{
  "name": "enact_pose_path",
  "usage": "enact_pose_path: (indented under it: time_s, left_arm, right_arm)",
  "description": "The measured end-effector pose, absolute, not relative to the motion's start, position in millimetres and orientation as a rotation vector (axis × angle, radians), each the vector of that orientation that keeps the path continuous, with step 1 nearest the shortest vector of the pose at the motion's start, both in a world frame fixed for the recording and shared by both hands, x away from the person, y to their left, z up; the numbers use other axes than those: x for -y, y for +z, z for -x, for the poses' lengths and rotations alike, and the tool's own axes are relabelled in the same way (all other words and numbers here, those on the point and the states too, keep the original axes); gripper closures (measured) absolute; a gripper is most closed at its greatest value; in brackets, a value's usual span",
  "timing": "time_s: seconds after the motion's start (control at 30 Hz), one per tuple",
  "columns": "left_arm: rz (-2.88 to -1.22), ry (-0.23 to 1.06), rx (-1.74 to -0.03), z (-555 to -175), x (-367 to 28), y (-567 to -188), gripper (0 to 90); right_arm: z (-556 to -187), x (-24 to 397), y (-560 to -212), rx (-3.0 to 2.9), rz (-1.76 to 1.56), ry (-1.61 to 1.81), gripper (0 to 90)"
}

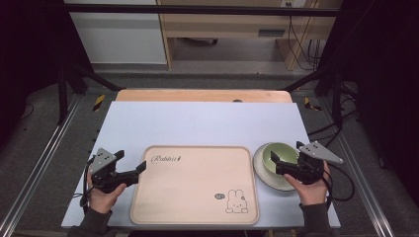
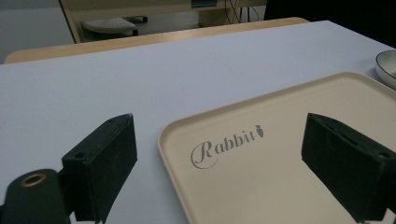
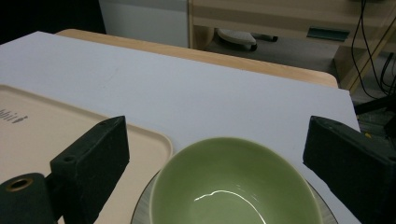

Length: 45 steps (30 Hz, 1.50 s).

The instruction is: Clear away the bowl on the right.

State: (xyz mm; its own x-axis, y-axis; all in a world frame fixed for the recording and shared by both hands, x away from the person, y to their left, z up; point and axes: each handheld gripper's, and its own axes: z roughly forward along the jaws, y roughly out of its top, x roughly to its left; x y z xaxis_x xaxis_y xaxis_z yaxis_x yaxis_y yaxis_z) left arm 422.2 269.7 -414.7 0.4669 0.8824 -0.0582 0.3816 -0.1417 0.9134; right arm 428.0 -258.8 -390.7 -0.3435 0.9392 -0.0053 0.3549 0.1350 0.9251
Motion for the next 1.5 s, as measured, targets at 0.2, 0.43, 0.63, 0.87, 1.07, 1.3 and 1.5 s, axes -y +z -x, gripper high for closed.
enact_pose_path:
  time_s: [0.2, 0.43, 0.63, 0.87, 1.07, 1.3, 1.5]
  left_arm:
    - [-1.733, 0.633, -1.088, -423, -269, -416, 10.1]
    - [-1.744, 0.634, -1.088, -423, -268, -417, 10.1]
    - [-1.748, 0.632, -1.088, -423, -267, -417, 10.2]
    - [-1.750, 0.635, -1.087, -423, -267, -418, 10.1]
    - [-1.756, 0.633, -1.087, -424, -266, -419, 10.2]
    - [-1.754, 0.634, -1.088, -424, -266, -419, 10.2]
    - [-1.759, 0.633, -1.088, -424, -266, -419, 10.2]
  right_arm:
    - [-430, 266, -393, -1.788, -1.286, 1.165, 8.0]
    - [-433, 272, -398, -1.796, -1.325, 1.117, 8.5]
    - [-436, 278, -401, -1.798, -1.370, 1.094, 9.2]
    - [-438, 287, -406, -1.776, -1.410, 1.063, 13.5]
    - [-441, 293, -410, -1.778, -1.452, 1.030, 16.9]
    - [-444, 297, -415, -1.788, -1.502, 0.987, 24.1]
    - [-449, 299, -420, -1.810, -1.537, 0.946, 28.3]
